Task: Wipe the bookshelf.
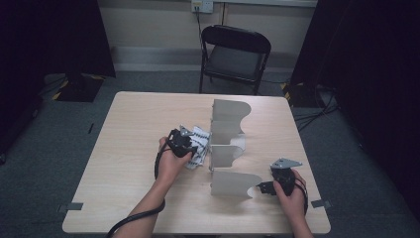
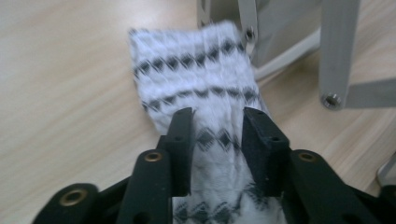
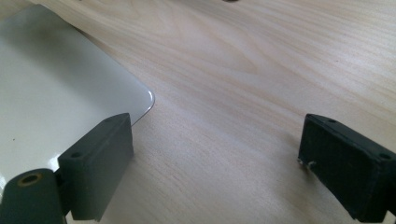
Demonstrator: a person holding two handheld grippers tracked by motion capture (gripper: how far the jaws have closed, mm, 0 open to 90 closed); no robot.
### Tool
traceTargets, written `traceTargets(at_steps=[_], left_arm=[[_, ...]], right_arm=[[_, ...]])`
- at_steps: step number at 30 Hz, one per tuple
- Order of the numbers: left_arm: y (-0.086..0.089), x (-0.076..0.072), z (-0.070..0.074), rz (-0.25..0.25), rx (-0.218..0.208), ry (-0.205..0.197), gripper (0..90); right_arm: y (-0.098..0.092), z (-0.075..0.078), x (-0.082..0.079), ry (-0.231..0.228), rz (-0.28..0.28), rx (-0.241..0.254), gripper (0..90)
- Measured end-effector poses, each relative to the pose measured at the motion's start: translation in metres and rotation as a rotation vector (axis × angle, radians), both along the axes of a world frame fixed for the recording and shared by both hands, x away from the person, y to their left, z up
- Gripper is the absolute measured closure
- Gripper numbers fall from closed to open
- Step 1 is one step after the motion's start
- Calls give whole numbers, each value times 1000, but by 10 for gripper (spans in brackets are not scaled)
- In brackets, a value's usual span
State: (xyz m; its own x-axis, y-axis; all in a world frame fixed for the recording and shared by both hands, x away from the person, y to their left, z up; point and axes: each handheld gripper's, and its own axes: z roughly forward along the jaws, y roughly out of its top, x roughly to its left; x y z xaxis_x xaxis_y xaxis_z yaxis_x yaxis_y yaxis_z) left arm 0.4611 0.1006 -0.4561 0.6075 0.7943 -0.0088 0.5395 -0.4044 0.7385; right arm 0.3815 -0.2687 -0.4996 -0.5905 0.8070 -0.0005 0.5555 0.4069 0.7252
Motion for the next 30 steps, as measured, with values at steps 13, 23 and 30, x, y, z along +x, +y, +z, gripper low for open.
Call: traceTargets(at_steps=[13, 23, 30], left_arm=[[12, -9, -27, -3, 4, 40, 478], [5, -16, -34, -14, -43, 62, 541], [-3, -18, -28, -46, 4, 76, 782]], right_arm=[[0, 0, 0, 0, 0, 0, 91], [0, 0, 0, -1, 1, 0, 91], [0, 0, 0, 0, 0, 0, 91]])
